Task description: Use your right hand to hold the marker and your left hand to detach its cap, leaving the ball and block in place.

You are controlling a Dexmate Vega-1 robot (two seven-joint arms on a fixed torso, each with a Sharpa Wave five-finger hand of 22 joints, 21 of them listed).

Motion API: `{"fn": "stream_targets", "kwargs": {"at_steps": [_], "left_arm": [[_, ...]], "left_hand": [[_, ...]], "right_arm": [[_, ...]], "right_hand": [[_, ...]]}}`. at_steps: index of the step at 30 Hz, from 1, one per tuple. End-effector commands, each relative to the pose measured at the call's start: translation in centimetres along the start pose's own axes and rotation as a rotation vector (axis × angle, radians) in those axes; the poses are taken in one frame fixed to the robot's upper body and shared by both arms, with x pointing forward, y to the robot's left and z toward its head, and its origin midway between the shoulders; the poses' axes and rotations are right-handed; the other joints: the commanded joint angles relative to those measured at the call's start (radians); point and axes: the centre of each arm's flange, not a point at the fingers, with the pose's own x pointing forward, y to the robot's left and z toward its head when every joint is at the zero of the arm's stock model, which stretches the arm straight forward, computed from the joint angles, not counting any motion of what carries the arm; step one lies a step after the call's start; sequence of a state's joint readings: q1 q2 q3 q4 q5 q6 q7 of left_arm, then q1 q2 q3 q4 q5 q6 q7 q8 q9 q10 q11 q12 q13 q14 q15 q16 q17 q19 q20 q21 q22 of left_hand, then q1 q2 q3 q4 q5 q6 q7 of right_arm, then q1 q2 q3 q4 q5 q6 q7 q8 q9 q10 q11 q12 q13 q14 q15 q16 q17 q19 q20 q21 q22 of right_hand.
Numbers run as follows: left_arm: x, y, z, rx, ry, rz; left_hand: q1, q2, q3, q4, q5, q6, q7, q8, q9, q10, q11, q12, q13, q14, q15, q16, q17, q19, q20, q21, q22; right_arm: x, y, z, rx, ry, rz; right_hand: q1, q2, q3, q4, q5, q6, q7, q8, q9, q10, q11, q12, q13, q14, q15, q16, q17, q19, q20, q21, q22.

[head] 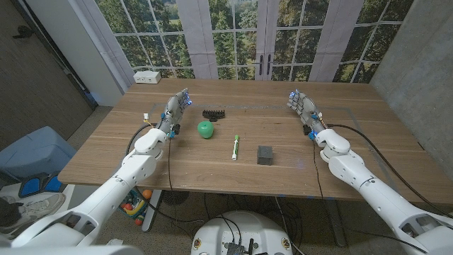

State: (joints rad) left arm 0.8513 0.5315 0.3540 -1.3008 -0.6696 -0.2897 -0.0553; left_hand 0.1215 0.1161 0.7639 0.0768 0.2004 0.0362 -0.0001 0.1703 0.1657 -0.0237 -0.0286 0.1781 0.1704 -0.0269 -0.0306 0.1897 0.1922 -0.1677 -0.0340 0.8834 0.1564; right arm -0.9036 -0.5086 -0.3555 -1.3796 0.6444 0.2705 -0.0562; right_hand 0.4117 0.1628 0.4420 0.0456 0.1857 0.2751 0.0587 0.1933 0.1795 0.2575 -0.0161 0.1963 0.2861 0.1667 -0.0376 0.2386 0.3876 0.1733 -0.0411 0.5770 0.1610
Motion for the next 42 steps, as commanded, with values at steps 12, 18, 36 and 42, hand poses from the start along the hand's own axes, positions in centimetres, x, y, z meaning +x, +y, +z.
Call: {"fn": "stream_targets", "kwargs": {"at_steps": [12,18,36,42], "left_arm": [[0.3,1.6,0.6,0.009,-0.011,-0.001],[0.4,1.6,0.5,0.018,-0.010,-0.005],[0.4,1.9,0.5,0.028,-0.010,-0.021],[0.4,2.1,0.5,0.028,-0.013,-0.024]], "left_hand": [[0.008,0.053,0.004,-0.010,0.006,0.016,-0.005,0.009,0.005,0.004,-0.003,0.009,0.002,0.001,-0.006,0.008,-0.004,-0.028,-0.043,0.002,0.005],[0.008,0.054,0.004,-0.012,0.006,0.018,-0.006,0.010,0.005,0.008,-0.003,0.011,0.002,0.002,-0.006,0.008,-0.006,-0.020,-0.040,-0.001,0.005],[0.009,0.053,0.002,-0.023,0.006,0.026,-0.009,0.011,0.005,0.015,-0.010,0.012,0.002,0.010,-0.010,0.010,-0.010,0.006,-0.026,-0.009,0.006],[0.008,0.053,0.001,-0.026,0.005,0.029,-0.010,0.012,0.005,0.017,-0.010,0.013,0.002,0.011,-0.010,0.010,-0.010,0.015,-0.022,-0.012,0.006]], "right_arm": [[-1.9,2.2,0.2,-0.054,-0.016,-0.110],[-2.4,2.6,0.7,-0.105,-0.020,-0.124],[-4.8,5.2,2.8,-0.295,-0.082,-0.166],[-5.4,6.1,3.2,-0.350,-0.089,-0.171]], "right_hand": [[0.020,-0.005,0.003,-0.034,-0.005,0.020,0.021,0.007,0.006,0.028,0.025,0.011,-0.009,0.030,0.009,0.018,-0.004,0.030,0.001,-0.007,0.005],[0.030,-0.011,0.003,-0.054,-0.004,0.022,0.022,0.007,0.006,0.035,0.028,0.012,-0.013,0.038,0.013,0.021,-0.007,0.040,0.016,-0.011,0.006],[0.062,-0.009,0.010,-0.109,0.005,0.049,0.025,0.015,0.008,0.065,0.028,0.020,-0.023,0.073,0.017,0.040,-0.009,0.079,0.034,-0.018,0.009],[0.062,-0.008,0.009,-0.116,0.006,0.056,0.027,0.016,0.009,0.072,0.025,0.021,-0.024,0.078,0.018,0.044,-0.007,0.084,0.037,-0.021,0.009]]}}
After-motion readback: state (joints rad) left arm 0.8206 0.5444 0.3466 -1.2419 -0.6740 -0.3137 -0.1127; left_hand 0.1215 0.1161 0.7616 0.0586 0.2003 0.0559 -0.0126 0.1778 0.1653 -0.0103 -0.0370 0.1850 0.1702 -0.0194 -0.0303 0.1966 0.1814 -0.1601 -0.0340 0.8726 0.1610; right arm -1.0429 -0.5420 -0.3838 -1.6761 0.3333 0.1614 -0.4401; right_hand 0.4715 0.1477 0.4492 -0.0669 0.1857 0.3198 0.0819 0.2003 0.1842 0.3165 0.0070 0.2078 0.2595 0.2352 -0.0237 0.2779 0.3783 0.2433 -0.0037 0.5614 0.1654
